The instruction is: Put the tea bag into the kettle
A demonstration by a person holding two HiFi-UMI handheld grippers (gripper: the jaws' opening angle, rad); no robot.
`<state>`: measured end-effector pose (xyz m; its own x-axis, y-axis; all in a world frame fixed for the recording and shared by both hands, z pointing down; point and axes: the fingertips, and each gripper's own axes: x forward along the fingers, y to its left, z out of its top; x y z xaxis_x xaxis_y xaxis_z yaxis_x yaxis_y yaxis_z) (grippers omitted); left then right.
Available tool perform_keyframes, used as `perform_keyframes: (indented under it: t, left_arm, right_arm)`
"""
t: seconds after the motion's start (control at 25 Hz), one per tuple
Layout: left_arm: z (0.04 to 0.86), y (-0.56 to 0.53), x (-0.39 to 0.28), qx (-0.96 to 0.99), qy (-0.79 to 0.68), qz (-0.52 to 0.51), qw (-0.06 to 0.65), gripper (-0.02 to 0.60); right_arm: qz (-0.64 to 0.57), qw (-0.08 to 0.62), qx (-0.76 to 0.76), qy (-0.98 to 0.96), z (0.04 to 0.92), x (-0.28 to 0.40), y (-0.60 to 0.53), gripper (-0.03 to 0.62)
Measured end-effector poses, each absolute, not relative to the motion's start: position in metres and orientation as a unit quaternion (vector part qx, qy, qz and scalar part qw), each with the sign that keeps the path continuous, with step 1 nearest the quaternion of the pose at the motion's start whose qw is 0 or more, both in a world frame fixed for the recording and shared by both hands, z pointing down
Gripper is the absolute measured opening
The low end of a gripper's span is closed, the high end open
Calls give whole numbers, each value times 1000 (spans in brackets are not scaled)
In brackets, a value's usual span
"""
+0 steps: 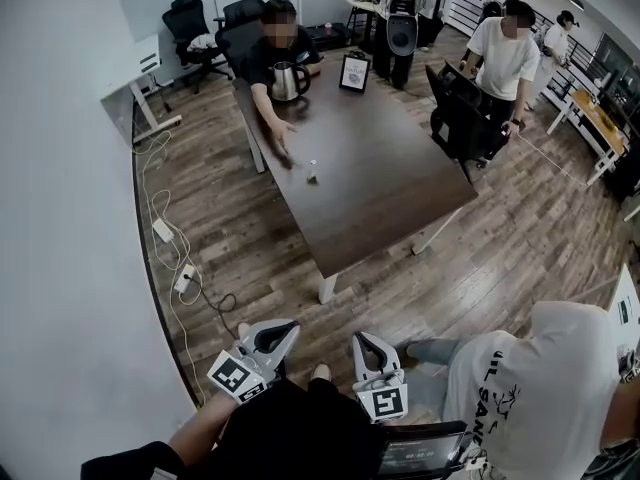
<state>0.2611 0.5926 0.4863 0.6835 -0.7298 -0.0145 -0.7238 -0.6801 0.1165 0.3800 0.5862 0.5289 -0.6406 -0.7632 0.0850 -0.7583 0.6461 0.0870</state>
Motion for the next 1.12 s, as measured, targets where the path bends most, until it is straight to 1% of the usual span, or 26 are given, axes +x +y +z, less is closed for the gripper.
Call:
perform_keyframes:
  t: [0.24,0.6,1.12]
  left_arm:
    - [492,588,264,915,-401,-20,39,3]
    - [495,585,277,915,-404,-6,17,3]
    - [513,584,268,906,-423,3,23,3]
  right_arm:
    - [-24,49,433,-900,528,392,582,5]
    - [-21,56,442,-895,527,411,582,5]
    - [-6,70,429,-901,548,409,576,6]
